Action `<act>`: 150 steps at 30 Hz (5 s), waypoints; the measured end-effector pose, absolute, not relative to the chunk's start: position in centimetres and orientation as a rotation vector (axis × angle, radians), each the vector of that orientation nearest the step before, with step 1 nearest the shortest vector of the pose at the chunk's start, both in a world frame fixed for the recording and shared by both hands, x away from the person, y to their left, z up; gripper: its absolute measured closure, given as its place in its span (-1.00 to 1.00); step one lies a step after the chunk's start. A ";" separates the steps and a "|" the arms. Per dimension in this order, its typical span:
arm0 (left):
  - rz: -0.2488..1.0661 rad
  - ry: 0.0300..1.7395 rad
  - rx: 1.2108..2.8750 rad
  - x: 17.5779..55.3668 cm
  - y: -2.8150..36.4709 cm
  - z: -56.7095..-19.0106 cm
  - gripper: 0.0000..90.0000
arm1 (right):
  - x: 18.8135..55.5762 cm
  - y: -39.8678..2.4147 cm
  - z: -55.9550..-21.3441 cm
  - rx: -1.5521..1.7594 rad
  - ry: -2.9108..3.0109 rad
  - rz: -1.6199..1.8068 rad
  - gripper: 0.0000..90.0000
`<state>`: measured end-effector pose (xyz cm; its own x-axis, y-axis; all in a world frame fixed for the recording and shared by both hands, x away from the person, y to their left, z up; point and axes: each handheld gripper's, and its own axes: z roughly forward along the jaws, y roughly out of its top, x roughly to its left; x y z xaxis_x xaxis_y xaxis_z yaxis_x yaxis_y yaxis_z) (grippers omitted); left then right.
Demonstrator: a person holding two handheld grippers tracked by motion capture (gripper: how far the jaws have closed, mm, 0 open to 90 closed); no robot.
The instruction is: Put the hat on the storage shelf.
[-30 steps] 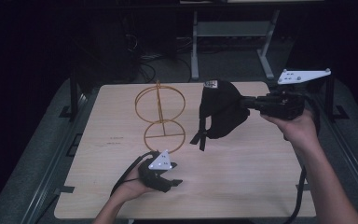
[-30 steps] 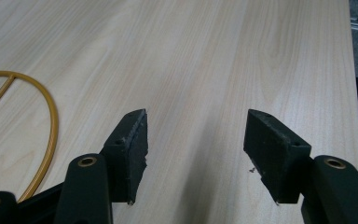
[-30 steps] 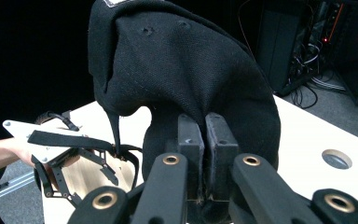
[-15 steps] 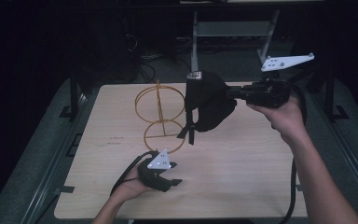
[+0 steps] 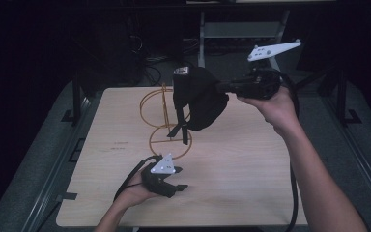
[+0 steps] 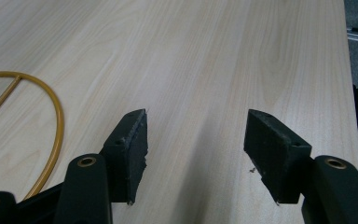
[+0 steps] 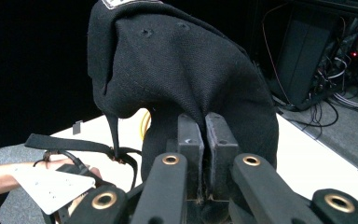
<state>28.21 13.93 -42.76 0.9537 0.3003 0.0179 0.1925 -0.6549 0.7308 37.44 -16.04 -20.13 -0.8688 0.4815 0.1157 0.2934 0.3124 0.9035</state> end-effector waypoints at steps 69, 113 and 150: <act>0.174 0.324 2.294 28.3 13.6 -42.8 -0.10 | 44.5 -0.9 -23.1 0.705 2.585 1.514 -0.04; 0.167 0.326 2.291 28.0 13.6 -43.0 -0.20 | 42.3 -10.8 -24.0 0.828 2.486 1.559 -0.37; 0.174 0.339 2.286 27.9 13.6 -43.2 -0.23 | 39.7 -17.9 -27.7 0.938 2.449 1.592 -0.47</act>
<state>27.94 13.58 -43.23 0.9545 0.2977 0.0169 0.1875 -0.6434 0.7422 39.72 -17.87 -27.68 -0.8103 0.5262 0.2579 0.4493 0.2753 0.8499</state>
